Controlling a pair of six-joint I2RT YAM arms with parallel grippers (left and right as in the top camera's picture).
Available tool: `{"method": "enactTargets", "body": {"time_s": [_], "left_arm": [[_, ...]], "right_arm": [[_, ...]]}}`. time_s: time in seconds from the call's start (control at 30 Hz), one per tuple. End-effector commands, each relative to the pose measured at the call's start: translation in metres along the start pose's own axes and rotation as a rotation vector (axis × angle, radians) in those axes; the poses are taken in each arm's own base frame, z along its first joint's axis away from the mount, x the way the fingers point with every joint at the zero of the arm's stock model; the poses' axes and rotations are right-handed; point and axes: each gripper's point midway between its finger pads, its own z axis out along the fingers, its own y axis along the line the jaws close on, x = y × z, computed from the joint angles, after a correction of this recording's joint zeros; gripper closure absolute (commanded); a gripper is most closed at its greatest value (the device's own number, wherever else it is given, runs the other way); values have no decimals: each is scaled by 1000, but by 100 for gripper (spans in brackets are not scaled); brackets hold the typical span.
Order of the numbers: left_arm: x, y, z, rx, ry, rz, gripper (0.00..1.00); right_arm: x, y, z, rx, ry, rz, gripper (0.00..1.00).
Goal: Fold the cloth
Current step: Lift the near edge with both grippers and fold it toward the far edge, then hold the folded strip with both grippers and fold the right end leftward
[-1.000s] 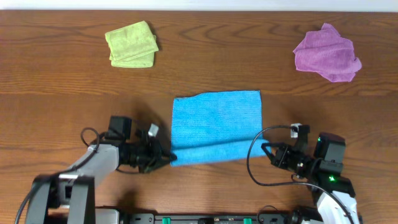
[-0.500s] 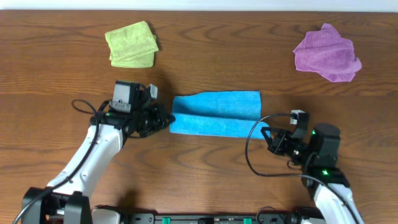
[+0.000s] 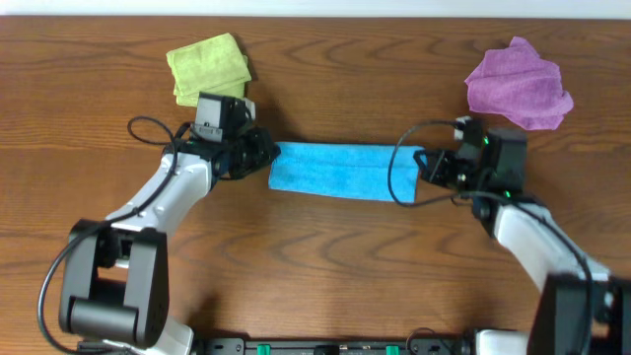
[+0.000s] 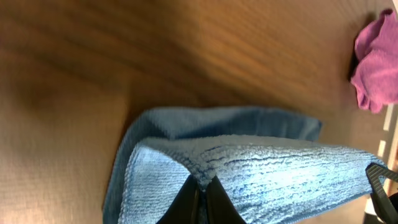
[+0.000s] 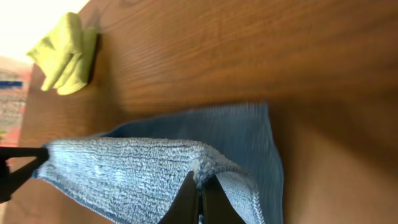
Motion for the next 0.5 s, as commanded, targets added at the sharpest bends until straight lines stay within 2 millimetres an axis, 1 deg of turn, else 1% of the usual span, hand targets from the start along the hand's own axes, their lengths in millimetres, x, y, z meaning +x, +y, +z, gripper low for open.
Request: {"method": "enactTargets", "body": {"time_s": [0.0, 0.1, 0.23, 0.33, 0.47], "left_arm": [[-21, 9, 4, -50, -58, 2, 95], [-23, 14, 8, -61, -64, 1, 95], [-24, 22, 11, -93, -72, -5, 94], [-23, 27, 15, -109, -66, -8, 94], [-19, 39, 25, -135, -46, -5, 95]], "right_arm": [[-13, -8, 16, 57, -7, -50, 99], [-16, -8, 30, 75, 7, -61, 99], [-17, -13, 43, 113, 14, -77, 99], [-13, -17, 50, 122, 34, -73, 99], [-10, -21, 52, 138, 41, -69, 99]]}}
